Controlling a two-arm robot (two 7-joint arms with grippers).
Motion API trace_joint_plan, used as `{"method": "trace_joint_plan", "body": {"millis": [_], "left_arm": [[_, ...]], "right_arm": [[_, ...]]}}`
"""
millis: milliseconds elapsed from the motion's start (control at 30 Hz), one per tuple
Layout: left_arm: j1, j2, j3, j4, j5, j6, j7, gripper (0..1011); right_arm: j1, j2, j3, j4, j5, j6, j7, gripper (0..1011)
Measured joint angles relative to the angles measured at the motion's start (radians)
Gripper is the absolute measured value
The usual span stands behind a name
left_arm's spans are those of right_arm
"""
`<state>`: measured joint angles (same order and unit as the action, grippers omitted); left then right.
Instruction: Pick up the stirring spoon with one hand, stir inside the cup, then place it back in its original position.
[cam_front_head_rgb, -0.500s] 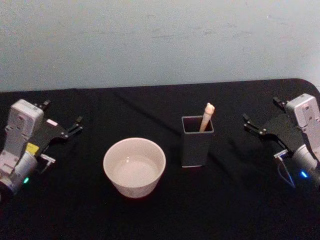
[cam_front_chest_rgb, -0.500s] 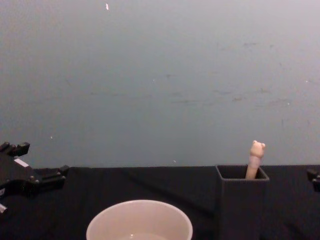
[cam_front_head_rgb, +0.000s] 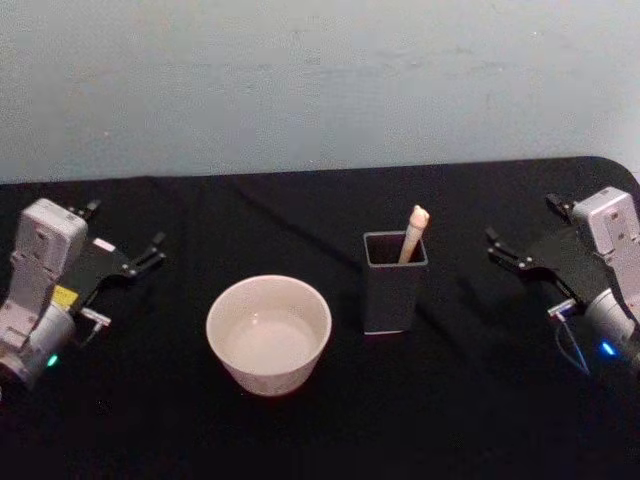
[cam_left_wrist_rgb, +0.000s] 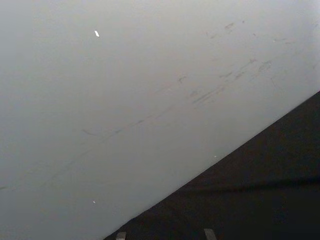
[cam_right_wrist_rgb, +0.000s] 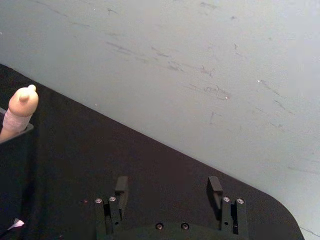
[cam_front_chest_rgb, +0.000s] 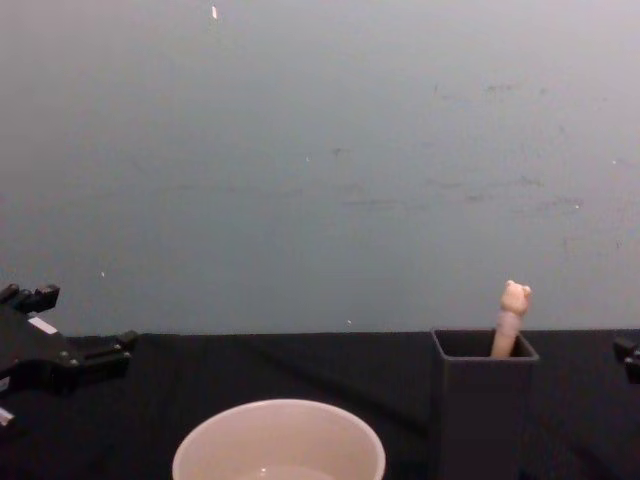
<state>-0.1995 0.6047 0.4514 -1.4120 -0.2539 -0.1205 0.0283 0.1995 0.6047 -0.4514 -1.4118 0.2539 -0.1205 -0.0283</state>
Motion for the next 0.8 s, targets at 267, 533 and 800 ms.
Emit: {"method": "trace_joint_plan", "body": {"millis": [267, 533, 800], "left_arm": [[0.0, 0.0, 0.0, 0.0, 0.0, 0.0, 0.0, 1001], [0.0, 0.0, 0.0, 0.0, 0.0, 0.0, 0.0, 1001], [0.0, 0.0, 0.0, 0.0, 0.0, 0.0, 0.0, 1001]], "right_arm": [[0.0, 0.0, 0.0, 0.0, 0.0, 0.0, 0.0, 1002], [0.0, 0.0, 0.0, 0.0, 0.0, 0.0, 0.0, 1002], [0.0, 0.0, 0.0, 0.0, 0.0, 0.0, 0.0, 1002]]}}
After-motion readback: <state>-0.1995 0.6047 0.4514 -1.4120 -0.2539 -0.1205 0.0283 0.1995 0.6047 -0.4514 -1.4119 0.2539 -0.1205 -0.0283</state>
